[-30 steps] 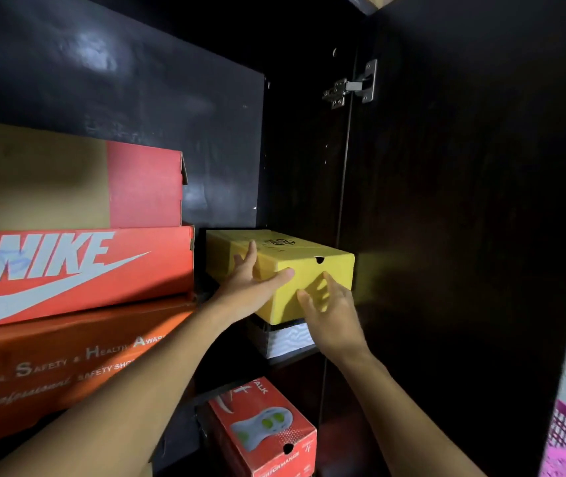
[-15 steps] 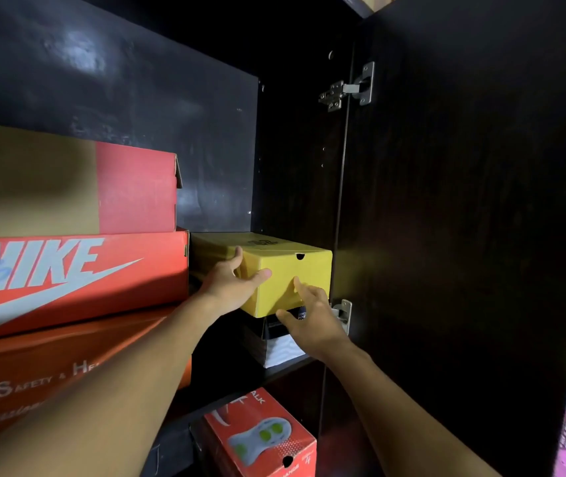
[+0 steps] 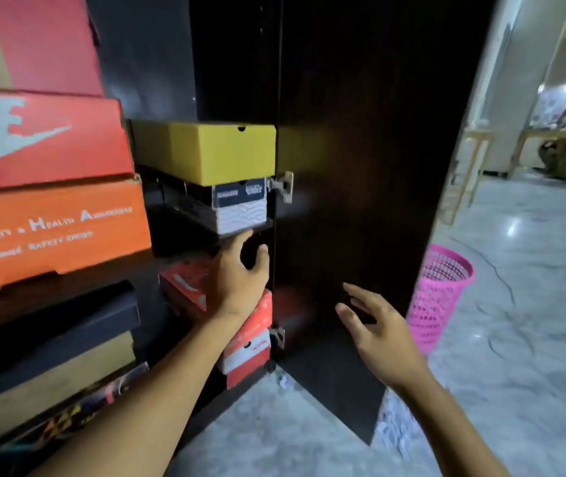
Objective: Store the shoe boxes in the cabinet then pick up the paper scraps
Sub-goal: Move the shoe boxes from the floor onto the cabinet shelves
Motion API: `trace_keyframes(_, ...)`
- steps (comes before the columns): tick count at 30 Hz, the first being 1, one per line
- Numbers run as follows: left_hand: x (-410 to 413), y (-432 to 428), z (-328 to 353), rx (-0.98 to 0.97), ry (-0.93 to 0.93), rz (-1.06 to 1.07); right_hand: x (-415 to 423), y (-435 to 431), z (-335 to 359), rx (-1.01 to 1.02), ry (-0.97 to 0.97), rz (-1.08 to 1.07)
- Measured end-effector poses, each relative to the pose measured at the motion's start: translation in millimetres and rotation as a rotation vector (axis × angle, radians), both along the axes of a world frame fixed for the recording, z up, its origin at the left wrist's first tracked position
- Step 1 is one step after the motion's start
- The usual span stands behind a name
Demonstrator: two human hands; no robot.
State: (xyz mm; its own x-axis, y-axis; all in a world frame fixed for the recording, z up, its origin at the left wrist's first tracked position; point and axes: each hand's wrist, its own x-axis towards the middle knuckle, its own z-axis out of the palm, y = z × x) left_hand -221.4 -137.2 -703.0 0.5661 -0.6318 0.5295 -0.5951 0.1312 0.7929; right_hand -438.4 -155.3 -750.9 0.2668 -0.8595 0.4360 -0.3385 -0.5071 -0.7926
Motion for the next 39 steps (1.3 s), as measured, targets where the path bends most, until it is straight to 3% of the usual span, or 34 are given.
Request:
trace_keyframes(4,-75.7,25.5,-64.3,0.254,0.110,-0.305,-71.4,52.2,-62.7,0.059,0.042,-0.179)
trace_keyframes(8,-155.0,39.8,-113.1,0.489,0.052,-0.534,-137.2,94.6,-116.5,0.153,0.068,-0.355)
trace_keyframes(13,-255.1,55.6,-157.0,0.678,0.111,-0.753,-222.0,137.9,-167.8,0.286,0.110,-0.552)
trace_keyframes(17,-332.5,80.2,-212.0,0.914,0.288,-0.838,-286.6,173.3,-215.4,0.505,0.201,-0.759)
trace_keyframes(21,-389.8,115.2,-276.5,1.098,0.316,-0.925,-343.4,209.2,-259.0,0.862,0.297,-1.010)
trace_keyframes(24,-415.0,137.8,-313.1,1.181,0.304,-0.983,-367.7,232.3,-281.6,1.057,0.195,-1.042)
trace_keyframes(29,-430.8,155.3,-342.7,1.256,0.276,-1.017,-378.4,254.8,-305.1,0.981,0.029,-1.070)
trace_keyframes(34,-409.2,145.8,-380.2,1.294,0.290,-0.914,-388.7,272.3,-317.1,0.942,-0.349,-1.115)
trace_keyframes(36,-400.7,148.8,-385.4,1.327,0.300,-0.875,-390.2,279.5,-325.7,0.985,-0.476,-1.065)
trace_keyframes(39,-399.4,154.8,-381.8,1.376,0.373,-0.943,-384.3,284.3,-327.8,1.045,-0.485,-0.923)
